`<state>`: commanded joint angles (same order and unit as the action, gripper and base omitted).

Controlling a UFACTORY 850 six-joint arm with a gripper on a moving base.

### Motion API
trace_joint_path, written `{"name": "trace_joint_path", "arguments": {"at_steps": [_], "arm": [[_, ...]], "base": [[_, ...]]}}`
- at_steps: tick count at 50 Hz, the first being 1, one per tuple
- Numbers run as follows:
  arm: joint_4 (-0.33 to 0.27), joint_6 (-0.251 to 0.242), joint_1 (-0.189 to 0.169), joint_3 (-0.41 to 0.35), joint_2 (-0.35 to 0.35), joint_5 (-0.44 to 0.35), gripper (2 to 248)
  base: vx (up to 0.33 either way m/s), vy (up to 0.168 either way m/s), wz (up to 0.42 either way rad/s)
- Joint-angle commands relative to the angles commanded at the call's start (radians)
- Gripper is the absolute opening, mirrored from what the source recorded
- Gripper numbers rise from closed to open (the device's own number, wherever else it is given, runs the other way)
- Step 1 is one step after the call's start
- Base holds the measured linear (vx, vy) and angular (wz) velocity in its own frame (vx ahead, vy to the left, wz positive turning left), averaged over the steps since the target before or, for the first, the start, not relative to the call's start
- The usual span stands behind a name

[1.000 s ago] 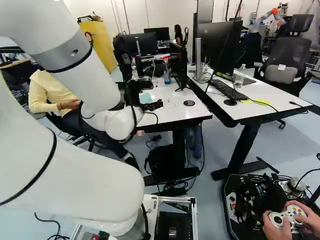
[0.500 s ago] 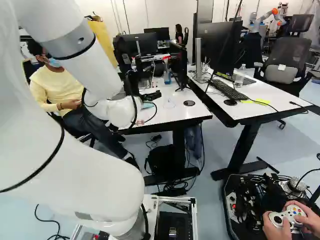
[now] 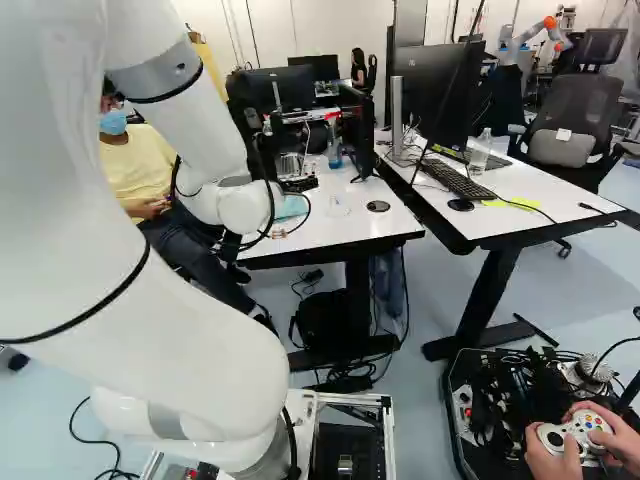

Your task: Clean the table with the green towel

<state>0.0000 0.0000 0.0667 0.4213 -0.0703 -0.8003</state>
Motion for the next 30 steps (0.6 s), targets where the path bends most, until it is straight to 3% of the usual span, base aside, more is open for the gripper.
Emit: {"name": "trace_joint_path", "arguments": {"at_steps": [30], "arm": [[0.000,0.000,0.044,0.135,0.134,0.094,247]], "base": [[0.000,0.000,0.000]]}}
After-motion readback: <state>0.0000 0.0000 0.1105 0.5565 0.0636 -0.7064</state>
